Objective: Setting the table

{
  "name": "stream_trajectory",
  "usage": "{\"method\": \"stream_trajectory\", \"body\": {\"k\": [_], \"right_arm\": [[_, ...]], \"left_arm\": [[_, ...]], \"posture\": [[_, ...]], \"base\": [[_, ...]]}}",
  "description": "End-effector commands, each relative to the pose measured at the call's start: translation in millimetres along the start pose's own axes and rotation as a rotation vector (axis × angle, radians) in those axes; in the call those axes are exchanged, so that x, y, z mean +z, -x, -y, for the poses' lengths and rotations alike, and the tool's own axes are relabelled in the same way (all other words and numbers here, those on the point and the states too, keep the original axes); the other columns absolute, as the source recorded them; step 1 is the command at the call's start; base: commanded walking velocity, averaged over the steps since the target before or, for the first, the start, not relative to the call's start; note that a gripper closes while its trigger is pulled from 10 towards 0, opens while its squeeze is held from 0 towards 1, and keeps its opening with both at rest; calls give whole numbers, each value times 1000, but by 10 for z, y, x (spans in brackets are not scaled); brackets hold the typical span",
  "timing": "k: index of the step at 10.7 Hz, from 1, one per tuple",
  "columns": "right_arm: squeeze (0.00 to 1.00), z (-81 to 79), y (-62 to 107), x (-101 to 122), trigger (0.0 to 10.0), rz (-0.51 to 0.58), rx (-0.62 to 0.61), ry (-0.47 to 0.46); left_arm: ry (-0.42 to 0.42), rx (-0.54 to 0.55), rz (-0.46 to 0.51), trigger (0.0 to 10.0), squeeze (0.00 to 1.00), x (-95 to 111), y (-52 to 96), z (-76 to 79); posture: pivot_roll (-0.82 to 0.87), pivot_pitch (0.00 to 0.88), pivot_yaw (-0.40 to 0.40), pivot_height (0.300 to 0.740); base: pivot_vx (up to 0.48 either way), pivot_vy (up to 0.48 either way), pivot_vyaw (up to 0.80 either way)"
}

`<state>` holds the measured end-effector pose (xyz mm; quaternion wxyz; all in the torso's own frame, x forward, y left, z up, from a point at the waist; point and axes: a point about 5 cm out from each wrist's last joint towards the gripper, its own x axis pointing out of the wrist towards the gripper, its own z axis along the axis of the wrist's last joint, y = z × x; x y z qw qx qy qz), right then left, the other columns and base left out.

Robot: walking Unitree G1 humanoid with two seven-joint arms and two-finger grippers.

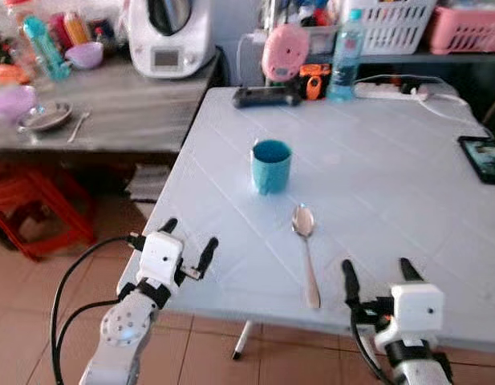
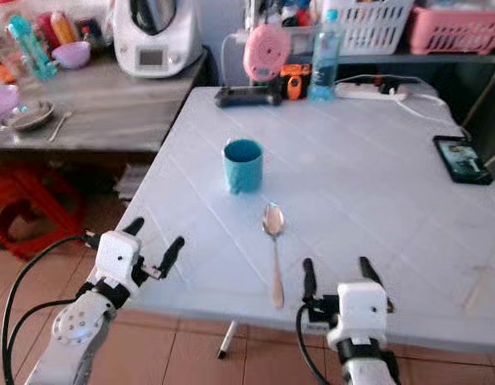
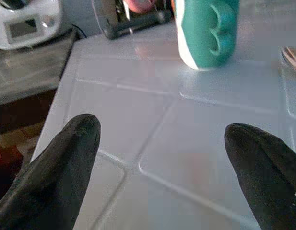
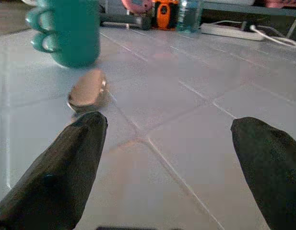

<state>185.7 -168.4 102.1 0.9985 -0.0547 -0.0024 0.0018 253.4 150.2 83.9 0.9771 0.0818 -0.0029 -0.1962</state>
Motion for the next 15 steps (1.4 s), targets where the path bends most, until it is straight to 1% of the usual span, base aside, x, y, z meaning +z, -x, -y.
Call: {"method": "stream_trajectory", "body": {"k": [1, 2, 3, 4, 5, 6, 7, 9, 10, 11, 12, 13, 14, 15], "right_arm": [[0, 2, -67, 28, 10000, 2, 21, -26], [0, 55, -166, 55, 10000, -1, 33, -30], [0, 112, -268, 96, 10000, 2, 60, -36], [0, 138, -317, 95, 10000, -15, 76, -46], [0, 120, -374, 69, 10000, -57, 125, -55], [0, 47, -409, 40, 10000, -94, 179, -66], [0, -123, -500, 43, 10000, -128, 251, -90], [0, -290, -627, 110, 10000, -128, 296, -107], [0, -357, -682, 73, 10000, -169, 303, -100], [0, -383, -697, 15, 10000, -220, 300, -91], [0, -398, -709, -45, 10000, -274, 283, -127], [0, -433, -717, -85, 10000, -308, 294, -128], [0, -473, -735, -90, 10000, -314, 314, -122], [0, -534, -807, -78, 10000, -327, 320, -121]], "left_arm": [[1, -31, -16, 10000, 0, -26, 20, -31], [10, -85, -24, 10000, 0, -37, 35, -24], [31, -147, -12, 10000, 0, -26, 42, -14], [43, -174, -8, 10000, 0, -20, 46, -11], [72, -224, -10, 10000, 0, -28, 60, 18], [85, -253, -18, 10000, 0, -49, 78, 48], [104, -314, -7, 10000, 0, -43, 97, 109], [116, -323, 1, 10000, 0, -19, 111, 124], [115, -316, 5, 10000, 0, -8, 115, 117], [115, -316, 5, 10000, 0, -5, 123, 110], [118, -316, 5, 10000, 0, -6, 137, 107], [126, -326, 5, 10000, 0, -12, 145, 113], [130, -333, 5, 10000, 0, -16, 148, 117], [128, -338, 6, 10000, 0, -20, 148, 115]], "posture": [[-19, 68, 95, 740], [-16, 72, 98, 740], [-10, 78, 97, 740], [-12, 81, 99, 740], [-9, 86, 98, 740], [-8, 87, 98, 740], [-4, 88, 93, 740], [6, 90, 81, 740], [13, 90, 72, 740], [14, 90, 71, 740], [19, 87, 66, 740], [19, 84, 65, 740], [17, 84, 66, 740], [12, 85, 69, 740]], "base": [[0, 0, 0], [0, 0, 0], [0, 0, 0], [0, 0, 0], [0, 0, 0], [0, 0, 0], [0, 0, 0], [0, 0, 0], [0, 0, 0], [0, 0, 0], [0, 0, 0], [0, 0, 0], [0, 0, 0], [0, 0, 0]]}}
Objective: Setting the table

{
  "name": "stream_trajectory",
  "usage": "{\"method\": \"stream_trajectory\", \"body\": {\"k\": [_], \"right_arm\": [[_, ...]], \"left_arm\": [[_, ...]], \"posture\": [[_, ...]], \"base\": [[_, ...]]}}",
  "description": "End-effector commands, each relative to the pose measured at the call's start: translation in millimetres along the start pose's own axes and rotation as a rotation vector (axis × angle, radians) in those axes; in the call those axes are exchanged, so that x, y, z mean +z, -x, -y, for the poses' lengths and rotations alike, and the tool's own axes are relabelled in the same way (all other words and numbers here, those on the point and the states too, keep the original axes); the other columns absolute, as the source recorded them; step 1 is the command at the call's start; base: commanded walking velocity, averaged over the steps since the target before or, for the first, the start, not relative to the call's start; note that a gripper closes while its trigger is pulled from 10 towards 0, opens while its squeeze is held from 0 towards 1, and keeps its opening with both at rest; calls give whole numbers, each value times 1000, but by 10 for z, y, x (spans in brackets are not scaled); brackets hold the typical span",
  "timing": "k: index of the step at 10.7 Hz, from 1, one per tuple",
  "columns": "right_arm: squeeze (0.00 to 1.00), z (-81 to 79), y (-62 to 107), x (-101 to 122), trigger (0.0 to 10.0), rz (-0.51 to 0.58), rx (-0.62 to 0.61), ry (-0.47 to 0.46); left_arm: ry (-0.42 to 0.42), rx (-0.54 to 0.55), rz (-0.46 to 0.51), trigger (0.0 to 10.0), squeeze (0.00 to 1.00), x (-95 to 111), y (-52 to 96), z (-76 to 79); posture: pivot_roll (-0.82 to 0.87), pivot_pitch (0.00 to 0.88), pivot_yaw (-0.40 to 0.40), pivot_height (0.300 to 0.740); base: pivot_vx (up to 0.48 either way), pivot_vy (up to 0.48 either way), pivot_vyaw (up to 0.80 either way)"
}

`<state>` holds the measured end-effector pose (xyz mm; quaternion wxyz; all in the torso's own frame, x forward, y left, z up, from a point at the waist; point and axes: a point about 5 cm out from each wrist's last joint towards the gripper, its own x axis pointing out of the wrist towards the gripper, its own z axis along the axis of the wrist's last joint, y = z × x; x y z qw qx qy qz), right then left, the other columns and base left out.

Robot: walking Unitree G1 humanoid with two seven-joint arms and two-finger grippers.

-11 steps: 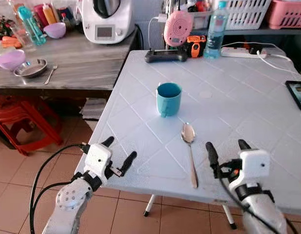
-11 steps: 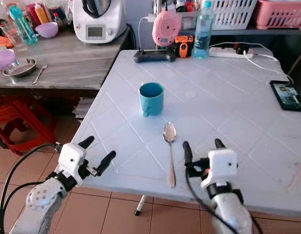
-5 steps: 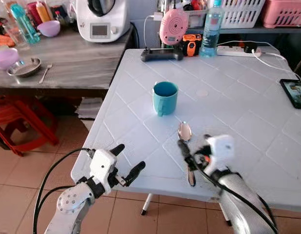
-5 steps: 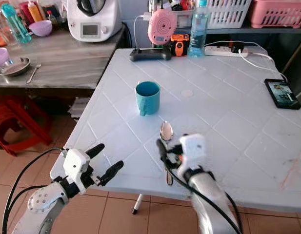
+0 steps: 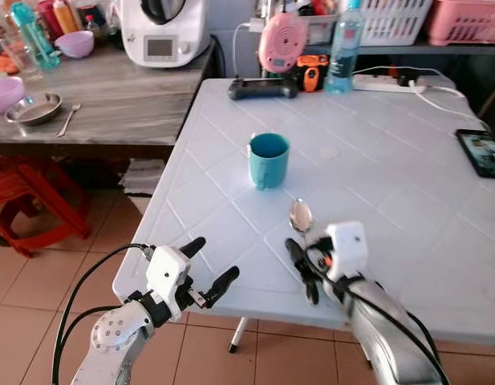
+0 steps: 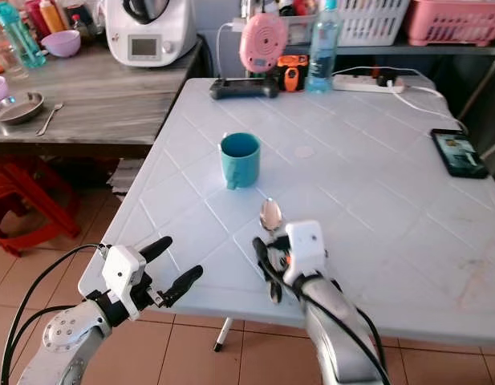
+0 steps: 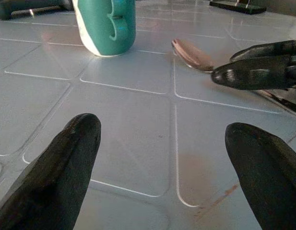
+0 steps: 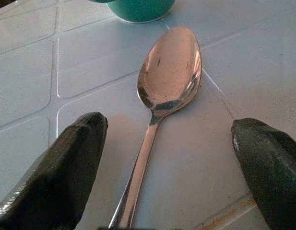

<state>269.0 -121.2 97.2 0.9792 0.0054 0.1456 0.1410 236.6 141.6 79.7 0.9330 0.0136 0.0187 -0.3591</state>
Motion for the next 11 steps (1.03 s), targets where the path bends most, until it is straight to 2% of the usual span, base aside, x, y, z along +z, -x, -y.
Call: {"method": "stream_trajectory", "body": {"k": [1, 2, 3, 5, 11], "right_arm": [[0, -93, -53, -78, 10000, -63, 30, -7], [0, -141, -67, -92, 10000, -87, 46, -5], [0, -213, -49, -142, 39, -128, 77, -28], [0, -245, -26, -200, 0, -166, 103, -50], [0, -269, -40, -315, 0, -246, 171, -75]], "left_arm": [[-8, -1, -7, 10000, 0, 4, 33, -23], [-8, -4, -7, 10000, 0, 4, 28, -23], [-9, -10, -10, 10000, 0, 1, 31, -26], [4, -51, 22, 10000, 0, 53, -11, 14], [5, -101, 29, 10000, 0, 100, -44, 61]], "posture": [[12, 85, 71, 740], [13, 84, 70, 740], [17, 83, 70, 740], [22, 79, 74, 740], [22, 76, 86, 740]], "base": [[0, 0, 0], [0, 0, 0], [0, 0, 0], [0, 0, 0], [0, 0, 0]]}}
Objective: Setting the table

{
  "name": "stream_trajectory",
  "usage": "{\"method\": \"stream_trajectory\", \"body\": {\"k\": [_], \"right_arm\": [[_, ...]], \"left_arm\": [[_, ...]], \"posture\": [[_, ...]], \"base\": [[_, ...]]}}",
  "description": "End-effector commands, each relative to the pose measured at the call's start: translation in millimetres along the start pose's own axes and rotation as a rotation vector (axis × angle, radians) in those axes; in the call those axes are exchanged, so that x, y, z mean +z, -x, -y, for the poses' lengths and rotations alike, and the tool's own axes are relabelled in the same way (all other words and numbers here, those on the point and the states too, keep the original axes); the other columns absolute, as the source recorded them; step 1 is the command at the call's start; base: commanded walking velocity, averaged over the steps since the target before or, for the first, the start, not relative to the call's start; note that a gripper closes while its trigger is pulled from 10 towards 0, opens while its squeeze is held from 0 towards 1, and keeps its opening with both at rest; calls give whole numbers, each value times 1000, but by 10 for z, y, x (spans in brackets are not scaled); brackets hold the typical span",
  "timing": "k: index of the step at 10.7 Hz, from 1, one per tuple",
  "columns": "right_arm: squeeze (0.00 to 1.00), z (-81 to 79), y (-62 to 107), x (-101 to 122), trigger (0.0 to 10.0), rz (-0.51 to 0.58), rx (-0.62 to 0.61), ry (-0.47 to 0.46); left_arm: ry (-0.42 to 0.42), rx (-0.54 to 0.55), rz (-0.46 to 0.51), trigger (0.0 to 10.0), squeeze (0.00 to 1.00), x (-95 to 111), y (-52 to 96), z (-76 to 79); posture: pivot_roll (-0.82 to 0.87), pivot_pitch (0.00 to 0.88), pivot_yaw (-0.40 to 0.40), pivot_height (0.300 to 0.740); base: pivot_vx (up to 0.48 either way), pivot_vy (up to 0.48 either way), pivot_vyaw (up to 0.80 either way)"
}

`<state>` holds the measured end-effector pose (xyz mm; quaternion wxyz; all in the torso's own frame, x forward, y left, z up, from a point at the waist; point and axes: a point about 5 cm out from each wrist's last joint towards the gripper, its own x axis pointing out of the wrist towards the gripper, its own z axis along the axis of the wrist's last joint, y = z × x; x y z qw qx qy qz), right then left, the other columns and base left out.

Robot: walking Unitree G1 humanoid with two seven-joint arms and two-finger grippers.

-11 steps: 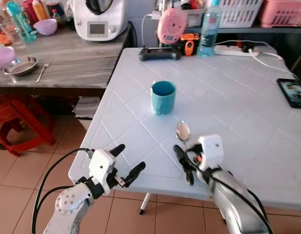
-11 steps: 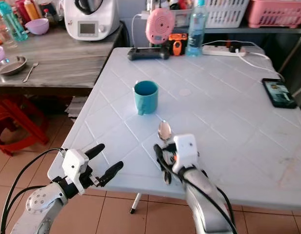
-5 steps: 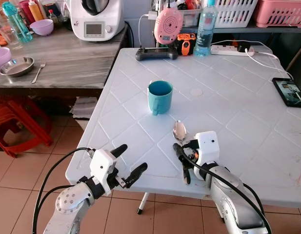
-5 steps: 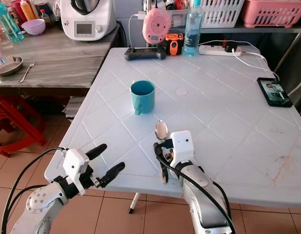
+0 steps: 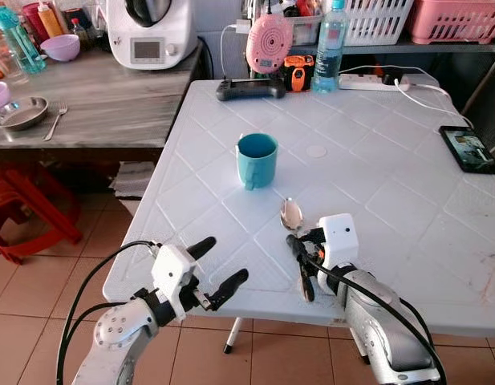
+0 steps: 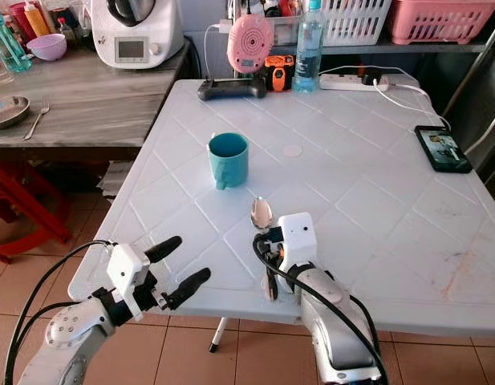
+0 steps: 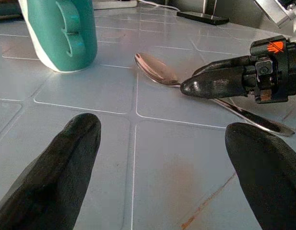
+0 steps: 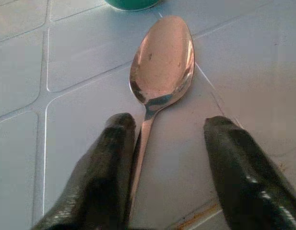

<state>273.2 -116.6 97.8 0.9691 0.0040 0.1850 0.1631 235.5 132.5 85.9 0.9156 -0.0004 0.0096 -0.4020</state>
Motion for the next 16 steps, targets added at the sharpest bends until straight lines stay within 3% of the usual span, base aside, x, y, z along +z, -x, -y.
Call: {"method": "stream_trajectory", "body": {"k": [1, 12, 13, 15, 16], "right_arm": [[0, -221, -19, -367, 0, -178, 131, -74], [0, -120, 14, -469, 0, -182, 95, -102], [0, -99, 14, -441, 0, -155, 78, -105], [0, 2, 22, -262, 0, -24, 9, -109], [0, 118, 49, -103, 0, 82, -70, -132]], "left_arm": [[-12, -8, 0, 10000, 0, 34, 3, -1], [-11, -1, -4, 10000, 0, 8, -1, -14], [-17, 14, 0, 10000, 0, 15, -2, -27], [-46, 149, -4, 10000, 0, 13, 10, -133], [-70, 260, -15, 10000, 0, 24, 7, -262]], "posture": [[23, 77, 85, 740], [21, 73, 98, 740], [21, 73, 98, 740], [24, 67, 92, 740], [26, 61, 91, 740]], "base": [[0, 0, 0], [0, 0, 0], [0, 0, 0], [0, 0, 0], [0, 0, 0]]}}
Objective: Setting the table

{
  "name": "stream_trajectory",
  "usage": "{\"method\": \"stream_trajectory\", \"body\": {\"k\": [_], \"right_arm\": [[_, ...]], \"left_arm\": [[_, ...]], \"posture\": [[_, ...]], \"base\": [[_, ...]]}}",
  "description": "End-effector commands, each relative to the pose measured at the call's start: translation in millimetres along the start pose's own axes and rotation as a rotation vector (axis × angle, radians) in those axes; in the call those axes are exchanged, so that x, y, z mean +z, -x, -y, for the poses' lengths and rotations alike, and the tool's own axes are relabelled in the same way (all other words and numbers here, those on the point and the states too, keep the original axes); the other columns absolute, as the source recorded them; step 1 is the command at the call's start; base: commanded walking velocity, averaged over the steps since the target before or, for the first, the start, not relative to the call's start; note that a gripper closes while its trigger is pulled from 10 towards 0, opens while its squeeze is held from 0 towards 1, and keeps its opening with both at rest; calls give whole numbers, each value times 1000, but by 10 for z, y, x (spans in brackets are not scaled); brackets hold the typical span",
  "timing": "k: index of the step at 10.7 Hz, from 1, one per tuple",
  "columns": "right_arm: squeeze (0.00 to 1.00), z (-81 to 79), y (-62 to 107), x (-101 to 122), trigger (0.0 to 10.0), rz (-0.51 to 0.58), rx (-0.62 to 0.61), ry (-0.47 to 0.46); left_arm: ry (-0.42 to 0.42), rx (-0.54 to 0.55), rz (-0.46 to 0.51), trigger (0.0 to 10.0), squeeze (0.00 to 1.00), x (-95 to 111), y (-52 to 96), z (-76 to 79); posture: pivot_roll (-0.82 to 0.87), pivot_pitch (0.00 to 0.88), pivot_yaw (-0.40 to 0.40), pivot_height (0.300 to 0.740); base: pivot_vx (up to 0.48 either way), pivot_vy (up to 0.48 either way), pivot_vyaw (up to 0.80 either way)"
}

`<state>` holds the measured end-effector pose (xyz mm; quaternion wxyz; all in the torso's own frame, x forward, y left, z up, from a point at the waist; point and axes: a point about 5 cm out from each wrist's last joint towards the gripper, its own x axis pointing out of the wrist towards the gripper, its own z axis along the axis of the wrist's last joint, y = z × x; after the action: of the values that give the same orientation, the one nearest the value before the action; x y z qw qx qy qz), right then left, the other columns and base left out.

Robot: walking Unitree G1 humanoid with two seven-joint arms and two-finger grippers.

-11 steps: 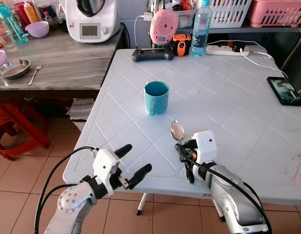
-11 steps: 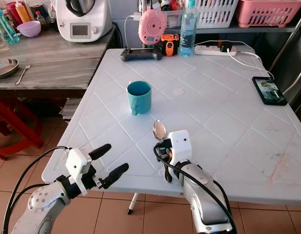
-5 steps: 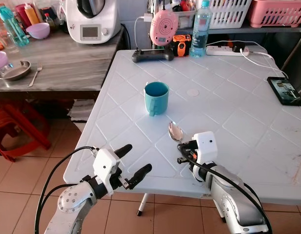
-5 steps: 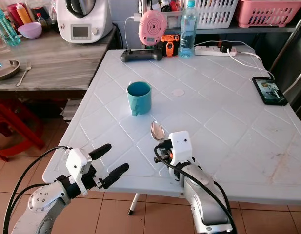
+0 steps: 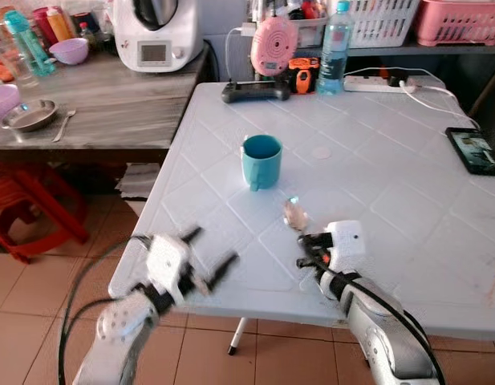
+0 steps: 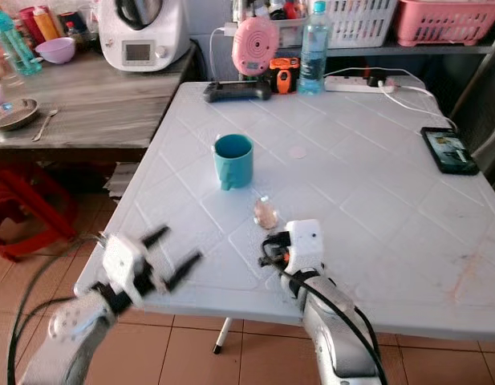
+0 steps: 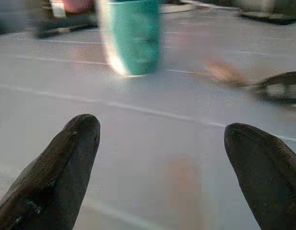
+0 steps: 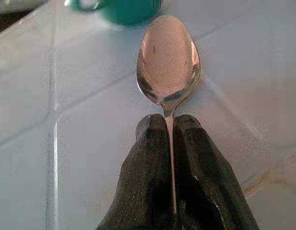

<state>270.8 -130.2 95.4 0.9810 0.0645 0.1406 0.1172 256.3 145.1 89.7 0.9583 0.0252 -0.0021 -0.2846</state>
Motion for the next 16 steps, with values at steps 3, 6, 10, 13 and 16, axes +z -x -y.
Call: {"method": "stream_trajectory", "body": {"k": [3, 6, 10, 13, 16], "right_arm": [[0, 115, 67, 109, 5529, 119, -77, -18], [0, 55, 92, 128, 10000, 191, -101, -53], [0, 35, 53, 179, 10000, 233, -95, -49], [0, 1, 46, 191, 10000, 252, -79, -38], [0, -6, 27, 197, 10000, 260, -78, -40]], "left_arm": [[-25, 219, -33, 10000, 0, -29, -9, -301], [8, 288, -23, 10000, 0, -22, -77, -472], [18, 316, 0, 10000, 0, 9, -147, -567], [17, 314, 14, 10000, 0, 11, -174, -552], [25, 315, 23, 10000, 0, 1, -183, -521]], "posture": [[25, 45, 84, 740], [17, 17, 77, 740], [14, 4, 87, 740], [19, 5, 83, 740], [23, 9, 78, 740]], "base": [[0, 0, 0], [0, 0, -135], [0, 252, -275], [0, 410, 0], [0, 426, 0]]}}
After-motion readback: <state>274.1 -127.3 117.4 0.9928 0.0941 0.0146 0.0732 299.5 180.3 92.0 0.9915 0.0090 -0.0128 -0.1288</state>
